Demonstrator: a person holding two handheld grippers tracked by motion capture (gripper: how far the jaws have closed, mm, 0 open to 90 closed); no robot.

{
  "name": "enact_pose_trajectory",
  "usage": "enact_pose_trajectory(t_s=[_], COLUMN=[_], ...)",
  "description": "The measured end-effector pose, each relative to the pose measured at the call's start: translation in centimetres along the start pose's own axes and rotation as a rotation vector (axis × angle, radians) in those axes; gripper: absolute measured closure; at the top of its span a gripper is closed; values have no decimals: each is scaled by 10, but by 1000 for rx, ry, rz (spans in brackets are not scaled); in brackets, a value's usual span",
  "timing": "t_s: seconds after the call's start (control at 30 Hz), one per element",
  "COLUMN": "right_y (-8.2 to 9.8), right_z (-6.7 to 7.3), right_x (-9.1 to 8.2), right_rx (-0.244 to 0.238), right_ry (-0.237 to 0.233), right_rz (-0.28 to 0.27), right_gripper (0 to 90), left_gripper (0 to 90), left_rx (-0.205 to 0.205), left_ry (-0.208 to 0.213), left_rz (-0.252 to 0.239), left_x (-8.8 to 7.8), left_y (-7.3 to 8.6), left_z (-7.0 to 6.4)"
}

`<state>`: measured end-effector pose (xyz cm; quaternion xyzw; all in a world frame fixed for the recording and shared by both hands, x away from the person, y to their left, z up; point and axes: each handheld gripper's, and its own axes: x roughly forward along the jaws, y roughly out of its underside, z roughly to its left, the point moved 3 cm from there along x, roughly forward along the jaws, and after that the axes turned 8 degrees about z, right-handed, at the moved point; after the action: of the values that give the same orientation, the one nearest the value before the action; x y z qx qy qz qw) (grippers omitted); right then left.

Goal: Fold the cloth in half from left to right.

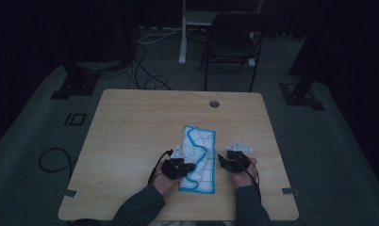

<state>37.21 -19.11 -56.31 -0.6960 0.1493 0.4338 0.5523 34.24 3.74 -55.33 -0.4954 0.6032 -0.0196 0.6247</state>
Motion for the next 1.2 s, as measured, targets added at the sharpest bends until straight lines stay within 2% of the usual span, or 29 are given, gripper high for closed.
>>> enact_pose_trajectory(t_s=[0.1, 0.27, 0.37, 0.6, 0.9, 1.2], right_y=[0, 0, 0, -1, -8, -23], right_z=[0, -1, -1, -2, 1, 11], right_x=[0, 0, -1, -2, -8, -13], right_rx=[0, 3, 3, 7, -5, -57], right_ry=[0, 3, 2, 2, 0, -10], right_rz=[-1, -2, -3, -12, -43, -78], right_gripper=[530, 530, 529, 528, 528, 530], left_gripper=[870, 856, 852, 839, 829, 821], left_rx=[13, 34, 68, 80, 90, 88], left_ry=[16, 73, 85, 105, 77, 53], left_rz=[-8, -20, -7, 8, 28, 29], left_x=[-1, -3, -1, 6, 6, -7], left_y=[0, 0, 1, 4, 10, 25], left_z=[-6, -21, -29, -36, -34, -30])
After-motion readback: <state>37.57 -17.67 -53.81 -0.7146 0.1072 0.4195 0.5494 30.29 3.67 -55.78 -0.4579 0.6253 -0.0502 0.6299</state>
